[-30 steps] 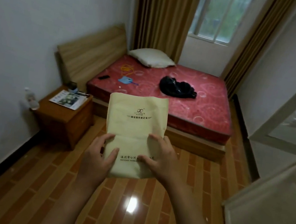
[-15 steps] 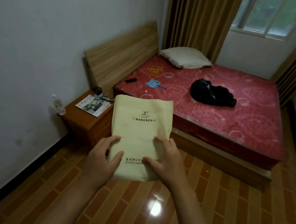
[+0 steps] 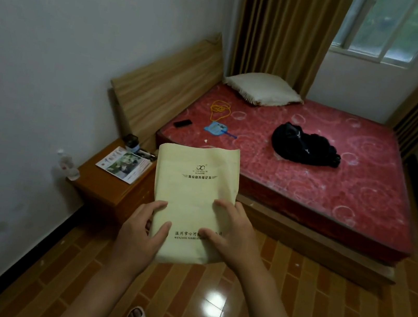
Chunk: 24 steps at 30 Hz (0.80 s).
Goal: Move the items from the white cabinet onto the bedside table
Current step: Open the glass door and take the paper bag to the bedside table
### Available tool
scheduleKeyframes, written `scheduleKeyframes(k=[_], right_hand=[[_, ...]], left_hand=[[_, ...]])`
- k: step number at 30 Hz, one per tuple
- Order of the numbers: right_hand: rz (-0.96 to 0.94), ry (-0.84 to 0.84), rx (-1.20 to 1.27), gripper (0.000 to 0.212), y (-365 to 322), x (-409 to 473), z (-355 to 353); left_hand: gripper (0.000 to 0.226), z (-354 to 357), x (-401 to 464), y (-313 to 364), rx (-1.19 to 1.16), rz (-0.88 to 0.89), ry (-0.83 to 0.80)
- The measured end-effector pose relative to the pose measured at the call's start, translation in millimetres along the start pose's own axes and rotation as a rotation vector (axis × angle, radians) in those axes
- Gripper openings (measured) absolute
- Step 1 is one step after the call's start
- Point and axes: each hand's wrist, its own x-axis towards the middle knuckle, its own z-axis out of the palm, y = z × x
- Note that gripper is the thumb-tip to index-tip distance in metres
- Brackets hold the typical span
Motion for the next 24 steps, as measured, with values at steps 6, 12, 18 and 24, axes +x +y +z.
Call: scheduleKeyframes(k=[6,12,18,24], right_hand=[[0.018,-0.035,-0.034,0.067,-31,89,41],[-0.012,-0.063,-0.038,0.064,-70,184,95],[-0.068,-0.127,-0.023,0.066,-103,262,146],[-0.118,-0.208,-0.024,0.064,-111,334,185]], left_hand=[[0.041,-31,86,-46,-0.038,-0.035,-0.017],[0.041,-75,171,-95,-0.084,-0.065,0.036],[0.040,-115,226,-138,-0.111,-0.118,0.109],[0.040,-132,276,-171,-0.107,-0.169,0.173]])
